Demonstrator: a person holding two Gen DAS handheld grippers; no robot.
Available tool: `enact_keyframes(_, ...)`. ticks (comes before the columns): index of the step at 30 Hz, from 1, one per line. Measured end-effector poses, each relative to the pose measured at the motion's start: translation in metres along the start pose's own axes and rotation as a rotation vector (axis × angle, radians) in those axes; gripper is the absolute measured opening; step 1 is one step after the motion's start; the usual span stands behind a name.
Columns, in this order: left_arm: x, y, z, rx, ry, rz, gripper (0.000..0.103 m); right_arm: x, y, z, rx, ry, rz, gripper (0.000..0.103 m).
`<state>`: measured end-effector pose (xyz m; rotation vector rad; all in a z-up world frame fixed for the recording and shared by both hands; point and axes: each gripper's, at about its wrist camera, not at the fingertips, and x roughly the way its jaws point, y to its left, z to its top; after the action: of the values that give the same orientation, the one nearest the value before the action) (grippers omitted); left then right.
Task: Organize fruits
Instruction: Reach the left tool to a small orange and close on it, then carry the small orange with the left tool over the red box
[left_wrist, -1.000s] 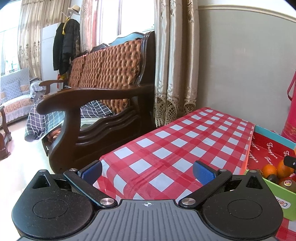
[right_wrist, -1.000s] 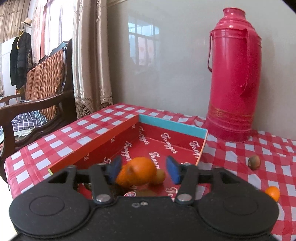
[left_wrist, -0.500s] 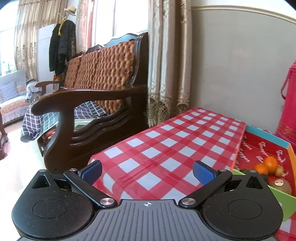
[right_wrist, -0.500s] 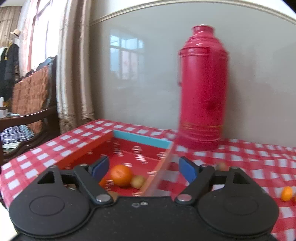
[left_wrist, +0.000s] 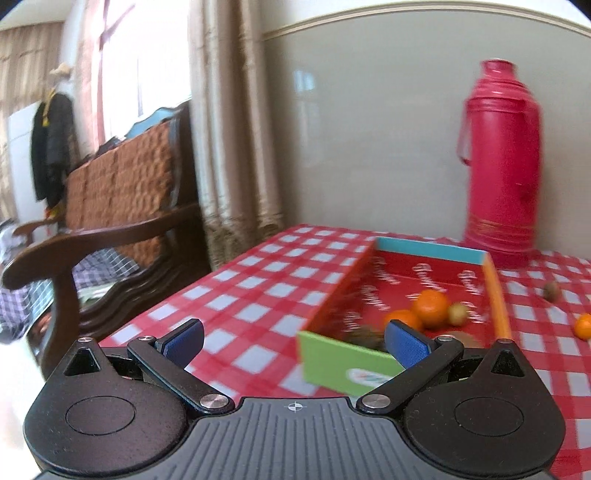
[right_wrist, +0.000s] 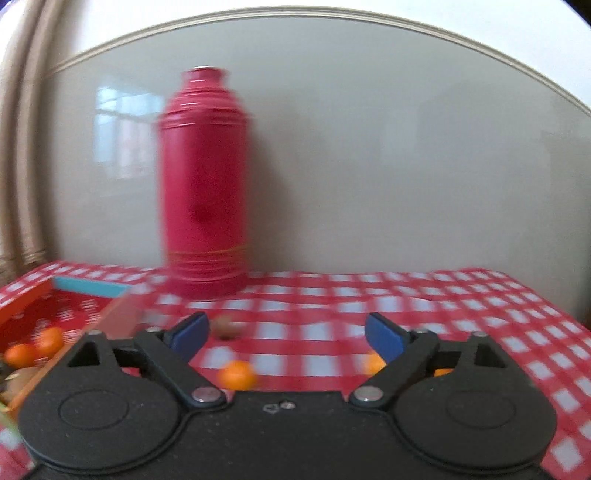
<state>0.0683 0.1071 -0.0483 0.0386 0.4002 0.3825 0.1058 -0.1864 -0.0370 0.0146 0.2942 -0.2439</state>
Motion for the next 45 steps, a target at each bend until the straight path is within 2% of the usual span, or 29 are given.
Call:
enact_keyframes(8,-0.008,-0.066,0.009,0.109,-0.039,-0.159,0.103,-0.005,-0.051,-0.007,0.055,-0.017,-0.203,0.094)
enact_keyframes(15,-0.004,-0.145,0.023,0.189,-0.013,-0.338,0.103,-0.007,-0.072,-0.017,0.054,-0.005,-0.332,0.097)
enact_keyframes(21,0.005,-0.211,0.022,0.278,0.007,-0.427,0.103,-0.009,-0.09,-0.022,0.082,0.02,-0.346,0.097)
enact_keyframes(27,0.018,-0.25,0.018,0.316,0.042,-0.473,0.102,-0.015,-0.103,-0.02,0.106,0.014,-0.35,0.097)
enact_keyframes(28,0.02,-0.254,0.017,0.319,0.048,-0.481,0.097,-0.015,-0.105,-0.02,0.112,0.014,-0.35,0.097)
enact_keyframes(29,0.024,-0.259,0.017,0.325,0.06,-0.49,0.085,-0.016,-0.107,-0.02,0.116,0.013,-0.351,0.097)
enact_keyframes(31,0.035,-0.268,0.015,0.337,0.106,-0.511,0.075,-0.016,-0.111,-0.02,0.126,0.017,-0.35,0.097)
enact_keyframes(36,0.047,-0.28,0.01,0.321,0.154,-0.537,0.073,-0.018,-0.115,-0.02,0.133,0.01,-0.359,0.097)
enact_keyframes(38,0.051,-0.284,0.008,0.331,0.177,-0.554,0.05,-0.018,-0.116,-0.02,0.134,0.006,-0.367,0.097)
enact_keyframes(40,0.054,-0.287,0.006,0.33,0.2,-0.577,0.039,-0.019,-0.118,-0.02,0.143,0.006,-0.365,0.097)
enact_keyframes(42,0.053,-0.287,0.005,0.332,0.198,-0.574,0.035,-0.019,-0.119,-0.02,0.149,0.006,-0.362,0.097)
enact_keyframes(45,0.052,-0.287,0.004,0.334,0.195,-0.572,0.034,-0.019,-0.117,-0.019,0.147,0.005,-0.353,0.097)
